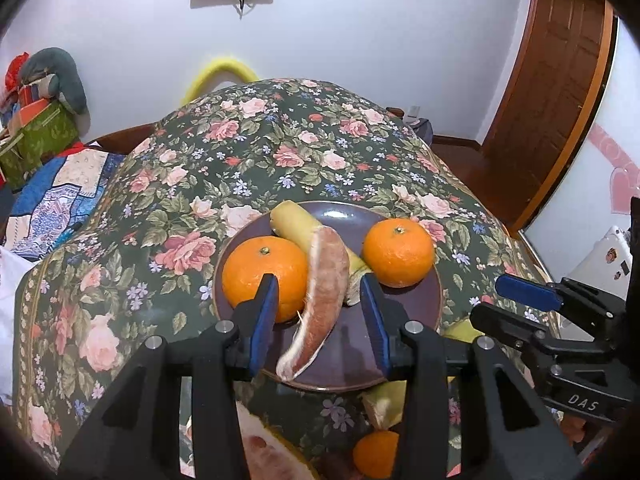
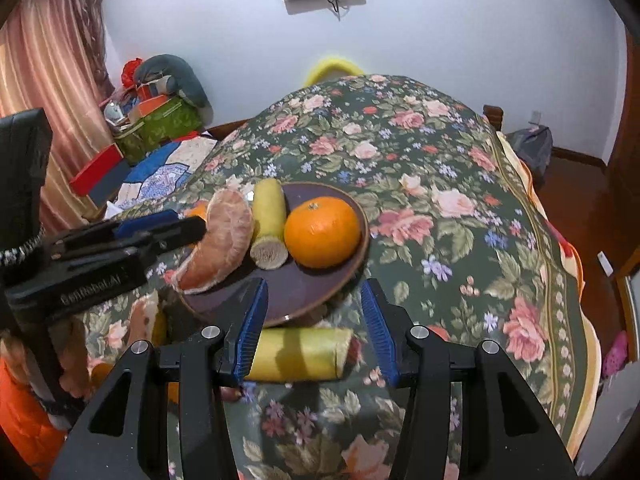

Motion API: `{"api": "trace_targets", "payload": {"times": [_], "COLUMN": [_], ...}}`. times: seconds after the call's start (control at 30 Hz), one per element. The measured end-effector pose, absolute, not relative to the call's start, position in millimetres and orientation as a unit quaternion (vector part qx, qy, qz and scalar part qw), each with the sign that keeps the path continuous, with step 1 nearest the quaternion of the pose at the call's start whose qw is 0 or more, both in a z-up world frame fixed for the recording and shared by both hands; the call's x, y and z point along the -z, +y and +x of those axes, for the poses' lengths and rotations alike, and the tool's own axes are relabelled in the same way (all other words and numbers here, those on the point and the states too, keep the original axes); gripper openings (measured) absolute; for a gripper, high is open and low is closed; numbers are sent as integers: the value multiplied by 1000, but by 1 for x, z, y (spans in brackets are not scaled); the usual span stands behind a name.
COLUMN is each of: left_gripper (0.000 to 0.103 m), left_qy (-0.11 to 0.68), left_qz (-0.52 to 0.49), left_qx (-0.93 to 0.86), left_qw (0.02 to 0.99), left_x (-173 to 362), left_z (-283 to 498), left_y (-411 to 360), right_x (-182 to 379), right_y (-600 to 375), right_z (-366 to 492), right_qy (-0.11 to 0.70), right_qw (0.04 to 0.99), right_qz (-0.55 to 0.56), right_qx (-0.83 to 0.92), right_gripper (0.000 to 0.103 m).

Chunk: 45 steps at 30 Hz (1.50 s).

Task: Organize fruits
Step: 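Stand the cylinder on the plate between oranges while the left tool lays the pomelo segment there, then open both tools and withdraw them from the plate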

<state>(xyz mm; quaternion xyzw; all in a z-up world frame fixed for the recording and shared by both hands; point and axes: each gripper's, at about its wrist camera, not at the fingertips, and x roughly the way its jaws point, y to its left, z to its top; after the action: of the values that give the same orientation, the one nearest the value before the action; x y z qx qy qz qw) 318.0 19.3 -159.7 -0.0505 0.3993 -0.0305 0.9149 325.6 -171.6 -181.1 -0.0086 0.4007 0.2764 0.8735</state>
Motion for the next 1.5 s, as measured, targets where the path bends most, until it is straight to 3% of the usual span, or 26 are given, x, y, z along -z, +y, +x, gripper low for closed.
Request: {"api": "trace_targets", "payload": {"times": [0.13, 0.23, 0.37, 0.47, 0.63, 0.8, 1.33, 1.5], "left_gripper": [42, 43, 55, 56, 66, 67, 67, 67], "left_qy": [401, 409, 424, 438, 459, 482, 502, 482], "left_qz": [-57, -45, -36, -25, 28, 59, 22, -6], "left_qx": [34, 38, 37, 37, 34, 36, 88, 73], "left_qw": [913, 911, 904, 898, 887, 873, 860, 873], "left_x": [156, 157, 162, 169, 185, 202, 202, 187], "left_z": [308, 300, 288, 282, 276, 278, 289, 277], "left_y": [22, 21, 22, 23, 13, 6, -20, -3], "right_x": [187, 191, 194, 199, 206, 209, 208, 205], "right_y": [-178, -183, -186, -188, -190, -189, -194, -183], "right_z": [319, 313, 304, 299, 295, 292, 290, 287], "right_qy": [407, 413, 413, 418, 430, 427, 426, 424], "right_qw": [871, 868, 871, 870, 864, 865, 868, 867], "right_qz": [-8, -1, -8, -11, -10, -10, -7, -8], "right_qx": [-274, -275, -264, -260, -262, -262, -255, -262], "right_gripper": [46, 56, 62, 70, 71, 71, 71, 82]}}
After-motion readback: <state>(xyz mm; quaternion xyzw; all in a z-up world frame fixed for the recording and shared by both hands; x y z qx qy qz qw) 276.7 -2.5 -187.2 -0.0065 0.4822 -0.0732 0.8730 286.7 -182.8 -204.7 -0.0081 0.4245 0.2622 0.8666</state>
